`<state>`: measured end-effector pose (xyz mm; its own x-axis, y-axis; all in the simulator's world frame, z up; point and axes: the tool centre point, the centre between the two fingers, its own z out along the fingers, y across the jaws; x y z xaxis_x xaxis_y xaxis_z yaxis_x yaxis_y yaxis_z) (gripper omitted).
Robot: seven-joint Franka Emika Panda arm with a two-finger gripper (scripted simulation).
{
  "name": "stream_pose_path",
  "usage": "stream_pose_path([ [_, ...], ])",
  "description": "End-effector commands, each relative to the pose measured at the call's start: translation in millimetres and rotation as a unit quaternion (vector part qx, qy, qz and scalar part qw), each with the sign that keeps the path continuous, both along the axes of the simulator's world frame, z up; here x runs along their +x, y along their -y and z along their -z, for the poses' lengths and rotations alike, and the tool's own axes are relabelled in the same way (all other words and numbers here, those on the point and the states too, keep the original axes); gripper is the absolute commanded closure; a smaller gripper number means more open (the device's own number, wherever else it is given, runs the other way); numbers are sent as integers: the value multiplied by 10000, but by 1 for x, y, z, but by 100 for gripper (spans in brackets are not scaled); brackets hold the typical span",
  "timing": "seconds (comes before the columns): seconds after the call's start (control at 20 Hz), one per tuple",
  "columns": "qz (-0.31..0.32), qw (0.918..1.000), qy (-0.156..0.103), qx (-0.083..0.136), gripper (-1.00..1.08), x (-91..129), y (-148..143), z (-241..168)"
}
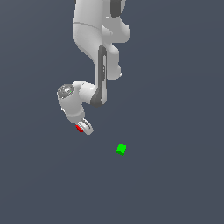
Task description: Stack the red cube on top of the green cube.
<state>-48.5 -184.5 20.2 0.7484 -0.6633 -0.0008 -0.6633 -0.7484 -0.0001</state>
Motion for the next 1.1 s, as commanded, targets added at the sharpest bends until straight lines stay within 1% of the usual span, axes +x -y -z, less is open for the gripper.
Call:
stream_pose_path([
  [0.0, 0, 10000, 2, 0, 108, 0, 0, -1],
  [0.3, 3, 10000, 3, 2, 108, -1, 0, -19],
  [0.75, 5, 10000, 3, 2, 108, -1, 0, -77],
  [1.05, 6, 10000, 2, -3, 108, -1, 1, -98],
])
